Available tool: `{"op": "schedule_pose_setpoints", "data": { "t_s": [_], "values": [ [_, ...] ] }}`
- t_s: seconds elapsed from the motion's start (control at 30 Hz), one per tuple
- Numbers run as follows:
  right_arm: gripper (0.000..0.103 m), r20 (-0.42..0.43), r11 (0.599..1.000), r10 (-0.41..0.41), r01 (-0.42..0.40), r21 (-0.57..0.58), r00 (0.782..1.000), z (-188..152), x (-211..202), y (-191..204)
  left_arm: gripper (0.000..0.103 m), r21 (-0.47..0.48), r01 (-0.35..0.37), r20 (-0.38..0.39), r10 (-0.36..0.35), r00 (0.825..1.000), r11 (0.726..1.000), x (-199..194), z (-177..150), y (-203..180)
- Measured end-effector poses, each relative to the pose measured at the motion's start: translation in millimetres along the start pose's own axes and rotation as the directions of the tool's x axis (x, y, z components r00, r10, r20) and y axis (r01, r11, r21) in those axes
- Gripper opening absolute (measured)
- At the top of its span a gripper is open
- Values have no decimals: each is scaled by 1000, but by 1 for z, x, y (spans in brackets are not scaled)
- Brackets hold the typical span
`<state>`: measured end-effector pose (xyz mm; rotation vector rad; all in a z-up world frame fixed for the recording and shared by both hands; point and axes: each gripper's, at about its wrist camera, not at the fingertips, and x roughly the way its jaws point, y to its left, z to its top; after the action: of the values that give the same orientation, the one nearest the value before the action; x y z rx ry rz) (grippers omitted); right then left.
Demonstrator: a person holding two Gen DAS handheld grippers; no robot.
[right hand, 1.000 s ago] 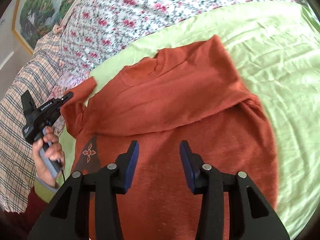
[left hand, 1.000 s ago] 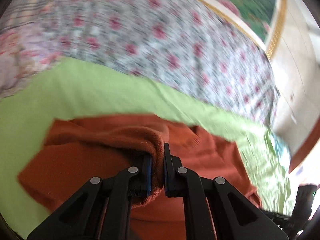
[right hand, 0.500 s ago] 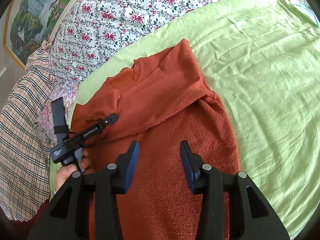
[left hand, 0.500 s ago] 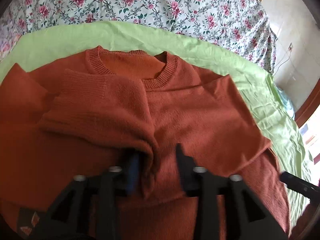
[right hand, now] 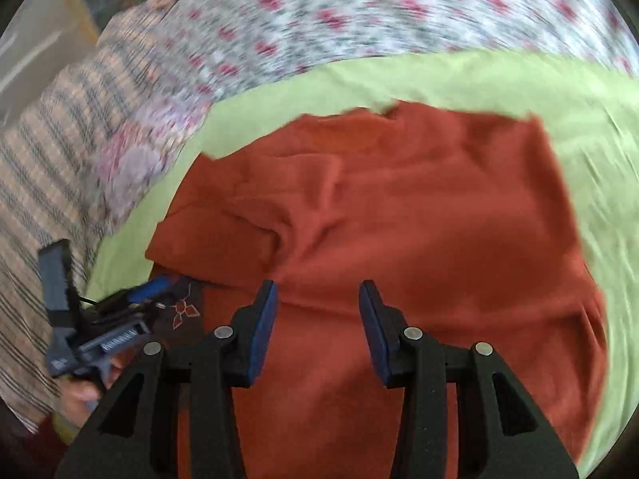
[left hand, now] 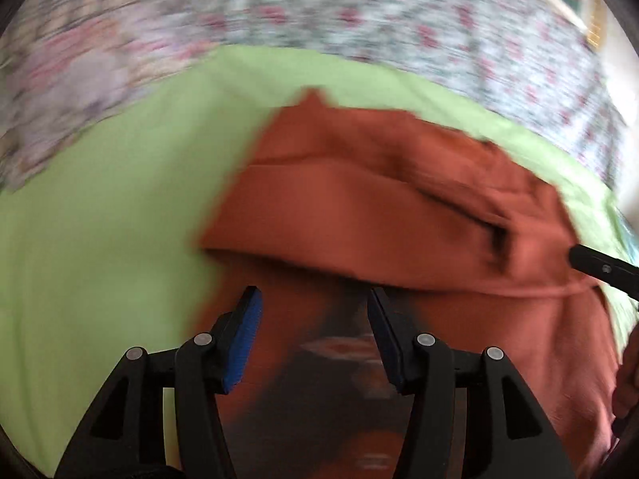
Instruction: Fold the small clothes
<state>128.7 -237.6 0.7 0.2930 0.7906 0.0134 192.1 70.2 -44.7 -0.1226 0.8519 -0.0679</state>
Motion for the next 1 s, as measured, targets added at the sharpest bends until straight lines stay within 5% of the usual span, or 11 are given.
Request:
{"op": "schedule_pose_setpoints", "data": {
  "t_s": [0.2, 0.43, 0.47, 0.5, 0.53, 0.77, 1.0],
  "values": [
    [44, -21, 980, -16, 12, -200, 1000, 32, 56, 51, 56, -141, -17, -29, 13, 999, 990, 21, 13, 48],
    [43, -50, 934, -153, 128, -333, 987, 52, 130, 75, 59, -120, -58, -12, 57, 998, 991, 39, 28, 43],
    [32, -45, 933, -169, 145, -329, 985, 53, 134, 74, 59, -113, -62, -12, 61, 998, 992, 41, 29, 43],
    [12, -37, 940, -170, 151, -306, 985, 56, 134, 69, 59, -112, -63, -10, 63, 998, 992, 43, 32, 41],
    [6, -27, 950, -161, 147, -276, 987, 59, 129, 65, 59, -113, -61, -8, 61, 998, 992, 43, 32, 41],
    [6, 151, 991, -127, 132, -29, 980, 73, 47, 1, 59, -108, -67, 3, 68, 998, 992, 42, 31, 39],
    [0, 185, 955, -240, 198, 222, 953, 46, -14, -90, 58, -107, -70, 11, 71, 997, 992, 42, 28, 40]
  ]
}}
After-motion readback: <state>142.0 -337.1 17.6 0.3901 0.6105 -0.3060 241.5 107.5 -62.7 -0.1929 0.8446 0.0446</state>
